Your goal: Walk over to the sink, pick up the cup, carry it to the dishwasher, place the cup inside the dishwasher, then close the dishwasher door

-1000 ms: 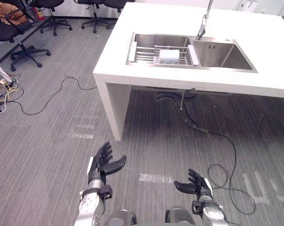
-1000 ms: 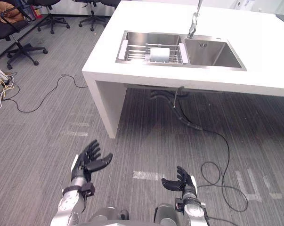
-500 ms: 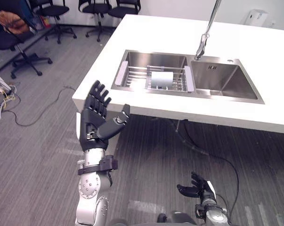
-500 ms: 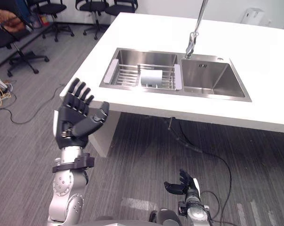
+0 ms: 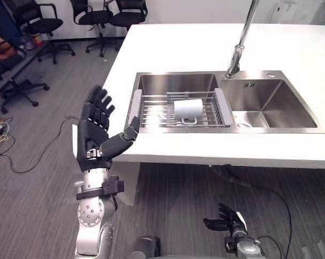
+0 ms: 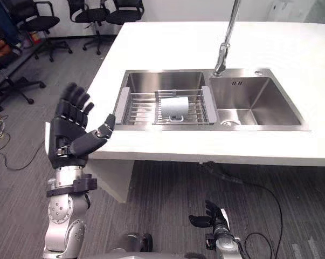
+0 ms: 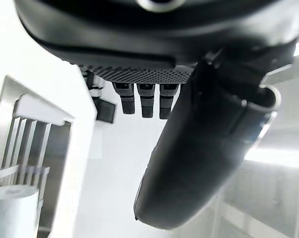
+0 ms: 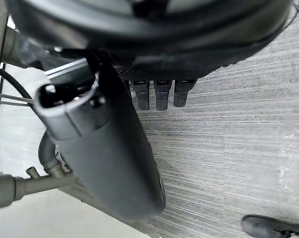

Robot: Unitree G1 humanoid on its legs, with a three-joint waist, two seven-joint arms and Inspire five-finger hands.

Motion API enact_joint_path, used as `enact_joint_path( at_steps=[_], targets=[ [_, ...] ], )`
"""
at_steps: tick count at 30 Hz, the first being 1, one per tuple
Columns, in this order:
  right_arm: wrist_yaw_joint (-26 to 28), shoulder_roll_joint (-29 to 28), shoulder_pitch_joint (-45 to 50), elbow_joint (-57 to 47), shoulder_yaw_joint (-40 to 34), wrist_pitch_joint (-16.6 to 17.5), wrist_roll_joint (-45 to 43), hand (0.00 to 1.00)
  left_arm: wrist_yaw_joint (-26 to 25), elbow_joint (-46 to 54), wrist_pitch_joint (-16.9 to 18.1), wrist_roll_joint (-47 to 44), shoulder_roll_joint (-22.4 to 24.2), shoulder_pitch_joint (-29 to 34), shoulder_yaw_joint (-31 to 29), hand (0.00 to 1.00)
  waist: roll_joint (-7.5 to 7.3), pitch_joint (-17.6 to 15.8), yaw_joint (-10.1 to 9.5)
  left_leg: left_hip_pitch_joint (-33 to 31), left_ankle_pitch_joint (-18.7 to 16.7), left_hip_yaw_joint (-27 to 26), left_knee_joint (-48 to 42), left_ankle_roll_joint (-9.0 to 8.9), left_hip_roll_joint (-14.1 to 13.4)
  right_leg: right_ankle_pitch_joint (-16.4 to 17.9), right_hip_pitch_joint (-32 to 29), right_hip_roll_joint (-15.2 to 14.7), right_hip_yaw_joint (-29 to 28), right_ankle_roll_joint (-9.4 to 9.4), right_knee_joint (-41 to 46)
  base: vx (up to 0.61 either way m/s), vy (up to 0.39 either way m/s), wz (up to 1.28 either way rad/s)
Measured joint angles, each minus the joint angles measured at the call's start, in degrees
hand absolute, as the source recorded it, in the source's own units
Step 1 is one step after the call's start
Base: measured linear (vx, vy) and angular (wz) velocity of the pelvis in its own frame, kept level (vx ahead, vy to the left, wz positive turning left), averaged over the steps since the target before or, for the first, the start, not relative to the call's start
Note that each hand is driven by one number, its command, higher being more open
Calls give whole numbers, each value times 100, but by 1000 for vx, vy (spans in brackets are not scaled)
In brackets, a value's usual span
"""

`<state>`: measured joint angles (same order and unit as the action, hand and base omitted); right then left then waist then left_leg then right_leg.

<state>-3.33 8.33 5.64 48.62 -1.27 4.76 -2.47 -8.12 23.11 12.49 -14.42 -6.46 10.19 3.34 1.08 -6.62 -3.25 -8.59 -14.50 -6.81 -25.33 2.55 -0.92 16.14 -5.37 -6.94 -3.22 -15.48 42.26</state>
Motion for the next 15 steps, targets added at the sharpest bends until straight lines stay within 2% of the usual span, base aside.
enact_joint_path(
  at_steps=[1,2,3,5,7,8,9,11,12,14,15],
  targets=[
    [31,-39,10,0,0,0,22,90,2,0,-18,39,-68,-2,75,90,-31,-21,45,148,-41,5,39,17,4,-90,-143,-24,-6,29,461,352,23,-5],
    [90,-100,32,-25,3,-1,55,90,31,1,-55,120,-168,-3,149,90,-57,-34,116,459,-124,30,158,18,-6,-29,-408,-52,102,193,1109,343,-19,6],
    [110,-152,64,-107,16,0,117,90,83,22,-88,219,-167,-10,193,90,-49,-30,174,703,-169,48,292,-9,-61,73,-651,-85,271,515,1345,327,-37,7],
    [177,-209,95,-296,54,0,211,90,118,126,-102,396,-169,-21,225,90,-52,-29,245,943,-229,75,453,-112,-188,219,-1027,-88,517,788,1134,339,-122,6],
    [228,-213,176,-495,62,6,212,90,123,136,-105,584,-158,-82,269,90,-51,-29,268,1101,-288,111,518,-215,-310,272,-1287,-57,678,911,485,335,-209,10],
    [229,-217,207,-520,63,4,213,90,123,138,-106,770,-204,-88,272,90,-117,10,275,1167,-377,126,490,-362,-336,79,-1317,-19,735,1072,-307,376,-287,18],
    [231,-205,258,-503,85,3,213,90,125,107,-91,963,-294,-110,249,90,-236,65,281,1216,-551,158,389,-568,-281,-553,-1266,-56,703,1251,-959,333,-249,16],
    [225,-49,275,-394,65,-7,213,90,204,48,-233,1227,-177,-122,296,90,65,151,254,1295,-587,213,460,-637,-610,-523,-1083,233,902,1388,-1098,296,-201,4],
    [226,17,277,-400,60,-4,213,90,223,47,-232,1368,-168,-152,307,90,151,205,262,1334,-482,227,614,-618,-724,-516,-998,348,978,1442,-1256,245,-181,5],
    [217,52,326,-394,43,-4,211,90,279,-16,-231,1521,-202,-273,363,90,179,224,290,1367,-253,292,737,-668,-794,-548,-814,401,1113,1507,-1515,191,-174,29],
    [219,78,407,-397,43,-3,210,90,328,-69,-232,1618,-228,-369,418,90,179,223,295,1308,-129,358,634,-754,-857,-606,-621,433,1251,1561,-1784,188,-194,55]
  ],
)
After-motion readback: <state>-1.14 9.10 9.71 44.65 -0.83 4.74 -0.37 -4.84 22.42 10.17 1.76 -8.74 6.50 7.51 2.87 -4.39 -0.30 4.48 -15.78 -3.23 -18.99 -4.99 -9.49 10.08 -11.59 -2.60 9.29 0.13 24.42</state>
